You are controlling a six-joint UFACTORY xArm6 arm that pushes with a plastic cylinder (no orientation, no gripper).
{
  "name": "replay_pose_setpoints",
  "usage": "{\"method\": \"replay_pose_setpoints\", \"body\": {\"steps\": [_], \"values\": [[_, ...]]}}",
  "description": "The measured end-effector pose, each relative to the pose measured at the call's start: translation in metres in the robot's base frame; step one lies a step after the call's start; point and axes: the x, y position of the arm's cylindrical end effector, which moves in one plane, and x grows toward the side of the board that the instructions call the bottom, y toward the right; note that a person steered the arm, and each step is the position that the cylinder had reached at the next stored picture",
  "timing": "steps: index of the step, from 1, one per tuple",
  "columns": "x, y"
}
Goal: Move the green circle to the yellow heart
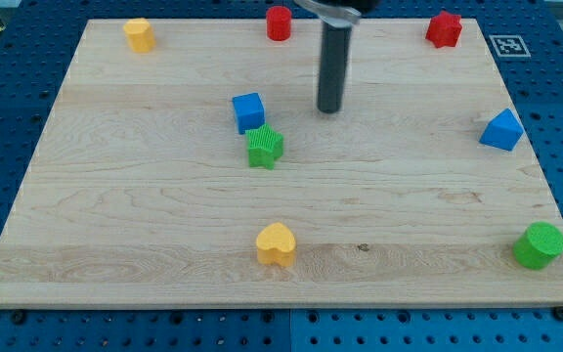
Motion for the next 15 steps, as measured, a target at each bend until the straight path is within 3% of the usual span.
{"method": "replay_pose_setpoints", "body": {"steps": [3, 4, 10, 15], "values": [[0.128, 0.227], [0.175, 0.270], [0.187, 0.206], [0.180, 0.075]]}}
